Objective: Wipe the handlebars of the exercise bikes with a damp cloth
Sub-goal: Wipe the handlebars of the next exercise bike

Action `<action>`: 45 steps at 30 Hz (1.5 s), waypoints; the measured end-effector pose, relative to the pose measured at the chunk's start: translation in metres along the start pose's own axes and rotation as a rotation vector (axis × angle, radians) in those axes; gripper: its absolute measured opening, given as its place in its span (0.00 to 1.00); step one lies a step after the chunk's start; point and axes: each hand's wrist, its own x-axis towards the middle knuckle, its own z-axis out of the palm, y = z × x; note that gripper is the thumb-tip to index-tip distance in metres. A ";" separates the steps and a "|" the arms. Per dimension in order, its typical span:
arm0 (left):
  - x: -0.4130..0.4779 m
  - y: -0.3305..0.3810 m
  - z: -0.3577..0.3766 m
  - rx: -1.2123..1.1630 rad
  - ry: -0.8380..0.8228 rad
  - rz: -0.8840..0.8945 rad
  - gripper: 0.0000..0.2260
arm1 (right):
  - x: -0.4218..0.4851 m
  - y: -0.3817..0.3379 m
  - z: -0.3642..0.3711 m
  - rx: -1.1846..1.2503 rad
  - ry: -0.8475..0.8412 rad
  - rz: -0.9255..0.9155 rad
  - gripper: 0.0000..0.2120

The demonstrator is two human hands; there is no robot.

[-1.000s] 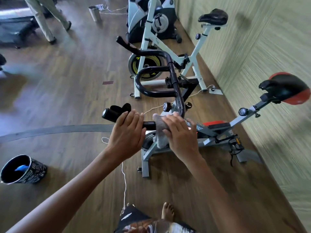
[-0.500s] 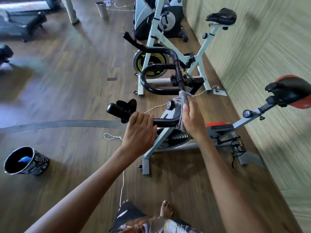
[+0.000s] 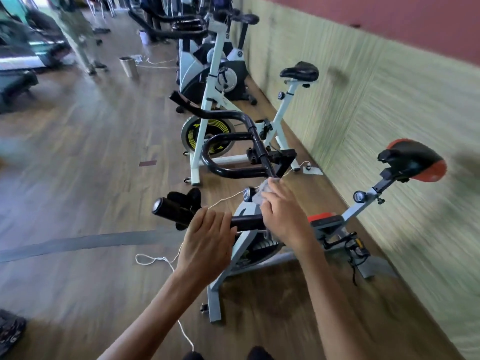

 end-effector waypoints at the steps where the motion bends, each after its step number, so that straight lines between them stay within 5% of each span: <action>1: 0.000 -0.001 0.004 0.004 0.015 -0.004 0.14 | -0.008 0.000 0.004 0.018 0.072 -0.035 0.18; 12: -0.006 -0.005 0.054 0.090 0.488 0.059 0.16 | -0.012 0.025 0.075 0.352 0.866 -0.534 0.12; 20: 0.000 -0.013 0.078 0.176 0.813 0.127 0.18 | 0.008 0.033 0.094 0.393 1.069 -0.642 0.14; 28: -0.004 -0.066 0.073 0.121 0.891 0.208 0.18 | 0.013 0.027 0.106 0.324 1.280 -0.619 0.14; 35: 0.007 -0.083 0.079 0.070 0.935 0.240 0.20 | 0.030 -0.007 0.170 -0.255 1.493 -0.728 0.21; 41: 0.015 -0.083 0.080 -0.024 1.018 0.293 0.21 | 0.043 0.012 0.151 0.022 1.672 -0.503 0.24; 45: 0.017 -0.084 0.079 -0.045 1.020 0.278 0.20 | 0.055 -0.022 0.171 -0.137 1.719 -0.573 0.23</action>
